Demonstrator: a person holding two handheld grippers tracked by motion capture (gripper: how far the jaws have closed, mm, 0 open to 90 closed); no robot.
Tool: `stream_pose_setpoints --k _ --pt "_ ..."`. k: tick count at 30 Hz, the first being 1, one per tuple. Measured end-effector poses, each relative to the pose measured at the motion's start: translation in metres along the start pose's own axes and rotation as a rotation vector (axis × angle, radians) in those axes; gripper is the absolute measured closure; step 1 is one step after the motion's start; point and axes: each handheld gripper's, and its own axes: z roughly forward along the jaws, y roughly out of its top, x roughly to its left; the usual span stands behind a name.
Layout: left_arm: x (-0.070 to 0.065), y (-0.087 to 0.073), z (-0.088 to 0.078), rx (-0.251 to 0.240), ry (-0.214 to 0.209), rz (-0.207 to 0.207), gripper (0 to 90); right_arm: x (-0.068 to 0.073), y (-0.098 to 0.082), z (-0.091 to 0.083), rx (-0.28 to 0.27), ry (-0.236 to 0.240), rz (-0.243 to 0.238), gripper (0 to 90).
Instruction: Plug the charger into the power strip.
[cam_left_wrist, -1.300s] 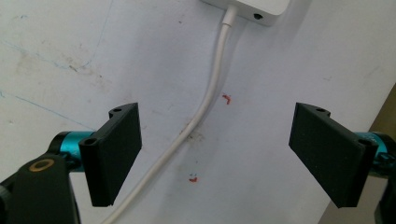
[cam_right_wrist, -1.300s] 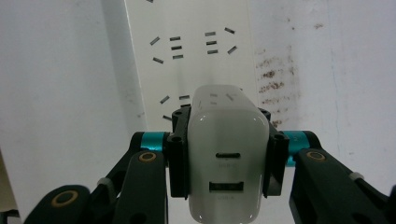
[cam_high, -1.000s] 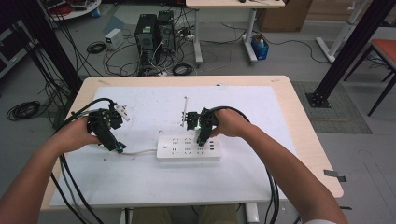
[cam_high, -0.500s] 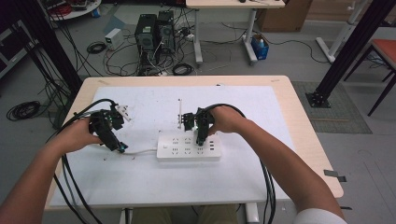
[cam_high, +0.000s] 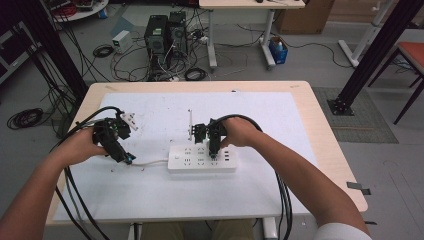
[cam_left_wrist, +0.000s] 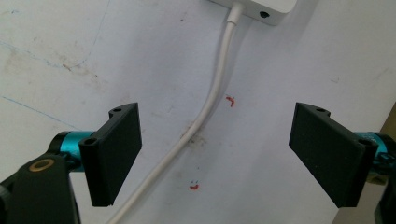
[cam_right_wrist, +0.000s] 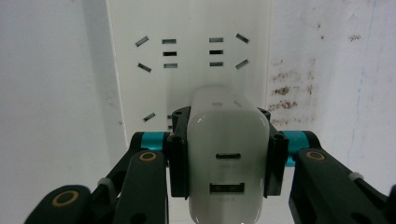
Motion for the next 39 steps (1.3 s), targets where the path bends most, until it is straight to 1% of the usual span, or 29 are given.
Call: stream_pose_setpoints --k 1,3,5,7,9,11,13,14,15,16,17,18,19,21,22,23,24,26,27,30,31,34,36,39 --pt "0.000 0.000 0.000 0.003 0.000 0.007 17.2 -0.001 -0.002 0.000 -0.012 0.009 0.005 62.5" --pt "0.001 0.000 0.000 0.005 -0.001 0.002 17.2 -0.003 -0.003 0.000 -0.014 0.024 0.019 62.6" --pt "0.001 0.001 -0.001 0.001 0.001 -0.004 17.2 -0.008 -0.004 0.001 -0.026 0.052 0.030 62.7" --pt "0.001 0.002 -0.001 -0.010 0.000 -0.006 17.2 -0.008 -0.004 0.001 -0.033 0.055 0.026 62.7" --pt "0.002 0.003 -0.002 -0.001 0.002 0.002 17.1 -0.008 -0.004 0.001 -0.034 0.052 0.030 62.8" --pt "0.002 0.003 0.000 -0.010 0.001 -0.005 17.1 -0.009 -0.004 0.002 -0.041 0.055 0.023 62.8" --pt "0.002 0.004 0.000 -0.005 0.002 0.001 17.1 -0.007 -0.003 0.003 -0.039 0.045 0.018 62.8" --pt "0.002 0.004 0.001 -0.010 0.000 -0.005 17.1 -0.004 -0.002 0.004 -0.037 0.033 0.013 62.8" --pt "0.002 0.004 0.000 -0.004 0.000 0.004 17.2 -0.001 -0.002 0.005 -0.034 0.009 -0.002 62.9" --pt "0.002 0.004 0.000 -0.008 -0.001 0.006 17.2 0.001 -0.001 0.005 -0.033 -0.005 -0.009 62.8" --pt "0.002 0.004 0.000 -0.008 -0.001 0.006 17.2 0.001 -0.001 0.005 -0.033 -0.005 -0.009 62.8" --pt "0.002 0.004 0.000 -0.008 -0.001 0.006 17.2 0.004 -0.003 0.005 -0.046 -0.024 -0.012 62.8" --pt "0.002 0.004 -0.001 -0.016 0.000 -0.001 17.2 0.000 -0.008 0.005 -0.073 0.004 0.020 62.8" --pt "0.002 0.004 -0.002 -0.020 0.001 -0.003 17.2 -0.004 -0.010 0.006 -0.091 0.030 0.039 62.8" --pt "0.002 0.003 -0.003 -0.018 0.002 0.005 17.1 -0.005 -0.013 0.006 -0.104 0.038 0.048 62.7" --pt "0.002 0.003 -0.003 -0.020 0.001 0.001 17.2 -0.006 -0.014 0.006 -0.112 0.048 0.062 62.7" --pt "0.002 0.002 -0.003 -0.017 0.002 0.003 17.2 -0.006 -0.014 0.007 -0.118 0.042 0.056 62.8" --pt "0.003 0.002 -0.002 -0.017 0.002 -0.006 17.1 -0.003 -0.012 0.009 -0.108 0.026 0.035 62.8" --pt "0.004 0.002 -0.001 -0.016 0.000 -0.005 17.1 -0.003 -0.012 0.009 -0.108 0.022 0.033 62.8" --pt "0.004 0.002 0.000 -0.016 -0.002 -0.008 17.1 -0.005 -0.014 0.010 -0.120 0.038 0.035 62.8" --pt "0.004 0.003 0.000 -0.016 -0.001 -0.006 17.2 -0.008 -0.013 0.010 -0.118 0.055 0.041 62.8" --pt "0.004 0.004 0.001 -0.017 -0.005 -0.006 17.2 -0.010 -0.012 0.011 -0.109 0.072 0.035 62.8" --pt "0.004 0.004 0.001 -0.010 -0.004 -0.002 17.2 -0.011 -0.012 0.011 -0.104 0.075 0.034 62.8" --pt "0.003 0.004 0.001 -0.018 -0.002 -0.007 17.1 -0.009 -0.012 0.011 -0.104 0.067 0.034 62.7"
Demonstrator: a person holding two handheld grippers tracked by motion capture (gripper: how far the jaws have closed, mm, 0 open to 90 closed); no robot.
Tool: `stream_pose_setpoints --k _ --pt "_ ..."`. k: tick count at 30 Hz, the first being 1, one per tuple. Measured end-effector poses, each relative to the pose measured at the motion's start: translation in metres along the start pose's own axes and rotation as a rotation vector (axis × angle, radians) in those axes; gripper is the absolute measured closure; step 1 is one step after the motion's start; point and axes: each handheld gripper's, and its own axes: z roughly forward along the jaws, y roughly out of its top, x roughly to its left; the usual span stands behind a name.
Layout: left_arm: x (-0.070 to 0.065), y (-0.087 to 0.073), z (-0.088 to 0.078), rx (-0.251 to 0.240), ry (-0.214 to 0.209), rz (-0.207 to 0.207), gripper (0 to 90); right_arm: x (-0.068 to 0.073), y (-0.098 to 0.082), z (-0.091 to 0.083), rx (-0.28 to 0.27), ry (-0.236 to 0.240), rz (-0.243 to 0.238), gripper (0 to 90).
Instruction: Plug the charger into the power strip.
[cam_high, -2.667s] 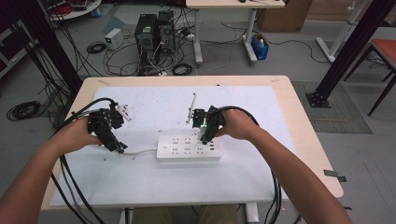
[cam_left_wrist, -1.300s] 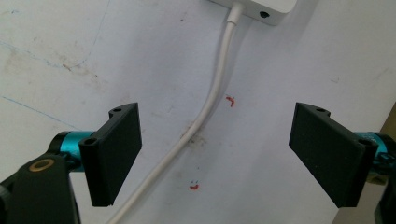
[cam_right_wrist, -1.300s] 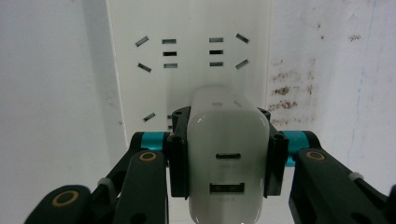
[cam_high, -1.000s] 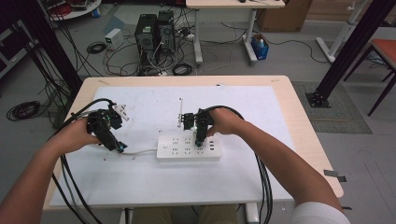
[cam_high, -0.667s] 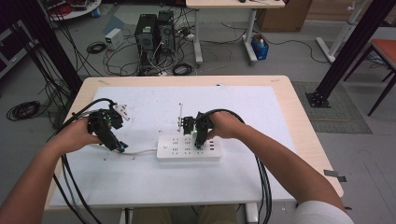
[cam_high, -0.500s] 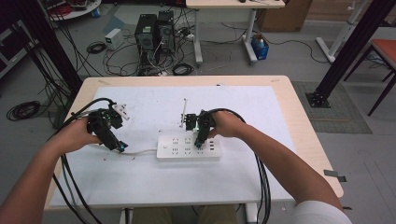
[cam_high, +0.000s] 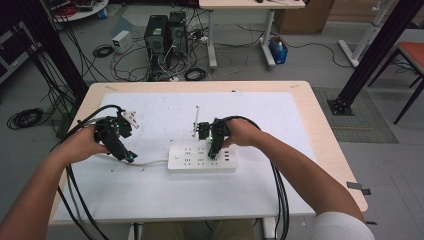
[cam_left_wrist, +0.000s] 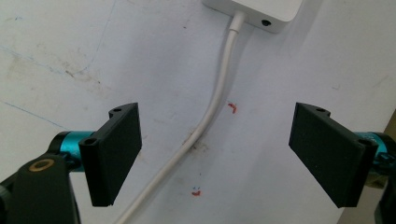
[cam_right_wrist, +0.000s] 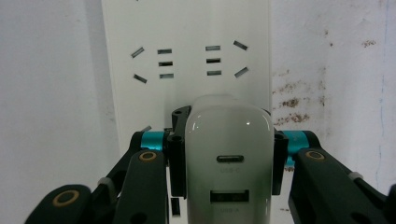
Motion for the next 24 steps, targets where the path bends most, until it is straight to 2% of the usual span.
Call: stream_pose_setpoints --k 6,7,8,9,10,11,12,14,15,17,20,22,24 --pt "-0.001 -0.002 -0.001 -0.005 0.003 -0.004 17.2 0.002 0.000 0.000 -0.004 -0.012 -0.019 61.9" --pt "0.000 -0.002 -0.001 -0.001 0.003 0.003 17.2 0.003 -0.001 0.000 -0.017 -0.010 -0.012 54.9" --pt "0.001 -0.003 -0.001 -0.006 0.004 -0.003 17.2 0.002 -0.003 -0.001 -0.037 -0.003 0.000 40.8" --pt "0.002 -0.004 -0.001 -0.007 0.003 -0.003 17.2 0.001 -0.006 -0.004 -0.074 0.000 0.045 32.2" --pt "0.002 -0.004 -0.001 -0.007 0.003 -0.003 17.2 0.001 -0.006 -0.004 -0.074 0.000 0.045 32.2" --pt "0.003 -0.004 0.000 -0.013 -0.002 -0.012 17.2 -0.001 -0.010 -0.010 -0.122 0.018 0.097 27.0" --pt "0.004 -0.004 0.000 -0.007 -0.003 -0.006 17.2 -0.003 -0.021 -0.024 -0.192 0.005 0.169 21.7" --pt "0.006 -0.004 0.000 -0.017 -0.005 -0.016 17.1 -0.004 -0.032 -0.035 -0.227 -0.020 0.198 21.5" --pt "0.007 -0.004 0.000 -0.024 -0.010 -0.017 17.1 -0.005 -0.040 -0.043 -0.241 -0.037 0.225 18.7" --pt "0.008 -0.004 -0.001 -0.031 -0.013 -0.017 17.2 -0.006 -0.057 -0.055 -0.239 -0.073 0.307 12.5" --pt "0.009 -0.003 -0.002 -0.043 -0.012 -0.023 17.1 -0.003 -0.083 -0.069 -0.213 -0.126 0.399 12.5" --pt "0.009 -0.002 -0.003 -0.041 -0.013 -0.017 17.1 0.000 -0.096 -0.076 -0.174 -0.169 0.474 12.5" --pt "0.008 -0.001 -0.003 -0.043 -0.014 -0.018 17.1 0.007 -0.111 -0.083 -0.152 -0.166 0.490 12.5"
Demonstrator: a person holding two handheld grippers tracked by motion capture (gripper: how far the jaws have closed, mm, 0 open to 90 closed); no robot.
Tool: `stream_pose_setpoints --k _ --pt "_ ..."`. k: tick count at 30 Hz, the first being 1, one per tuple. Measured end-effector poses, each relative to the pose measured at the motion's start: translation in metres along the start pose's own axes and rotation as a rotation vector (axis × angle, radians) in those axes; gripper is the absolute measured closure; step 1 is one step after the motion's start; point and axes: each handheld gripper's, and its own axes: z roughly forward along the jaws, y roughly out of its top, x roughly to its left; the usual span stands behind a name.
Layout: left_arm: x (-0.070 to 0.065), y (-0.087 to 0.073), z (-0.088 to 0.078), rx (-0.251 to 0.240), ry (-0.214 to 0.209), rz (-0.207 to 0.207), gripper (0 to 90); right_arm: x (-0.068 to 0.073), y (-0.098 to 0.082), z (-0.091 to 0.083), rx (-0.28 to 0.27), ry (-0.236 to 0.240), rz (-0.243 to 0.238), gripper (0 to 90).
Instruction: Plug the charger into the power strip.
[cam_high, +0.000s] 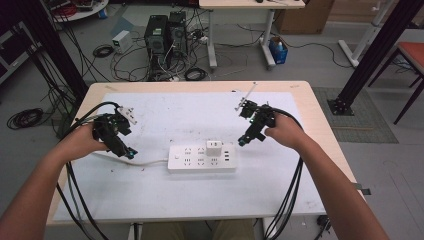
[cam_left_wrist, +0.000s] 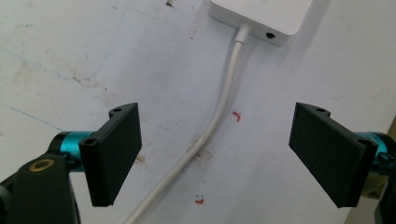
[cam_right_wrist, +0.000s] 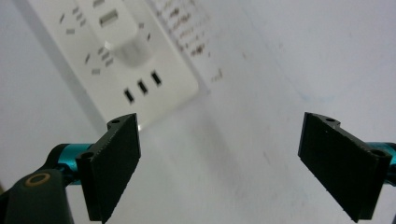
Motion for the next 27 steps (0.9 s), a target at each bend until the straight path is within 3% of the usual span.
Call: stream_pose_setpoints --k 5,7,9,18,27 --pt "-0.003 0.003 -0.004 0.003 0.005 0.017 17.1 0.003 -0.025 -0.014 0.036 -0.020 -0.013 12.1" --pt "-0.003 0.004 -0.006 -0.001 0.008 0.016 17.1 0.003 -0.032 -0.017 0.058 -0.029 0.007 1.8" --pt "-0.004 0.004 -0.008 -0.004 0.012 0.017 17.1 0.003 -0.042 -0.020 0.072 -0.025 0.023 0.9" --pt "-0.007 0.011 -0.019 -0.040 0.037 0.028 17.1 0.008 -0.063 -0.039 0.028 -0.059 0.048 0.9" --pt "-0.007 0.015 -0.015 -0.025 0.040 0.037 17.2 0.009 -0.075 -0.041 0.031 -0.068 0.063 0.9"
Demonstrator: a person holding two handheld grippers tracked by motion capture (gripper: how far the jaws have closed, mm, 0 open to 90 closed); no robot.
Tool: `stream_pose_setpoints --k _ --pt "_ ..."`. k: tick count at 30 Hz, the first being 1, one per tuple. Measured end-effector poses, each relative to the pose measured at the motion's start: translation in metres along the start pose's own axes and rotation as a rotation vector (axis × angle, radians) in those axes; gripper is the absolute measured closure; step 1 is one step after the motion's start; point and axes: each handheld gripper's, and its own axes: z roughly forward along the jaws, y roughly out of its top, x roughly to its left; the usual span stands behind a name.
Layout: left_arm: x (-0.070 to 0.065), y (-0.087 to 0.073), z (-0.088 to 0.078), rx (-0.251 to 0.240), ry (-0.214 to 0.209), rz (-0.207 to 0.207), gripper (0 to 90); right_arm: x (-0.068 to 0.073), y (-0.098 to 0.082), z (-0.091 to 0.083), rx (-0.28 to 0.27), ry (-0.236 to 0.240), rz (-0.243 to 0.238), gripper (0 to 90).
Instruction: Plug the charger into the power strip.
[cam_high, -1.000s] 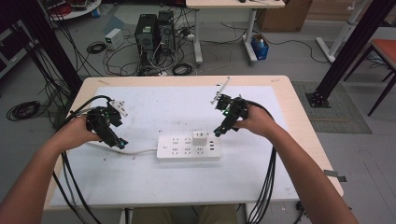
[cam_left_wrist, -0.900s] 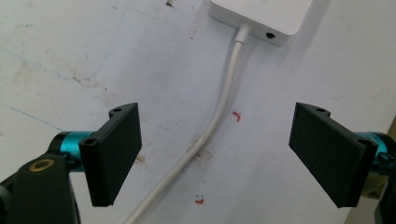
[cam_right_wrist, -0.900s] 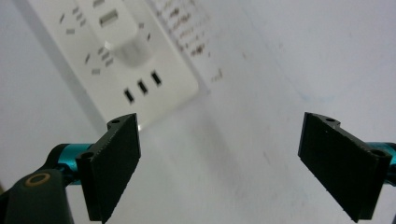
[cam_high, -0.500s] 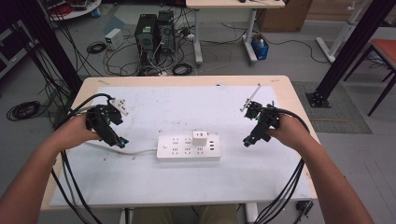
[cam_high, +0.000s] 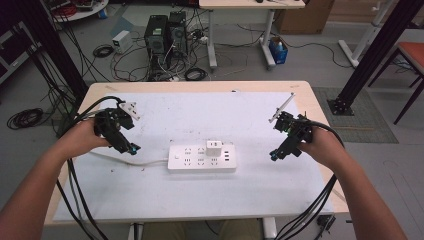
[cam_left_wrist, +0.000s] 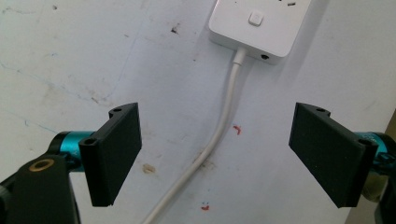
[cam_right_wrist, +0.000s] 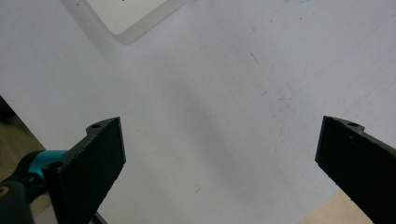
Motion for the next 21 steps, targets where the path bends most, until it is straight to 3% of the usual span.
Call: stream_pose_setpoints --k 21 --pt "-0.0001 -0.0042 0.0036 0.010 0.004 -0.017 17.2 0.0045 0.0015 0.0018 -0.009 0.004 -0.023 0.9"
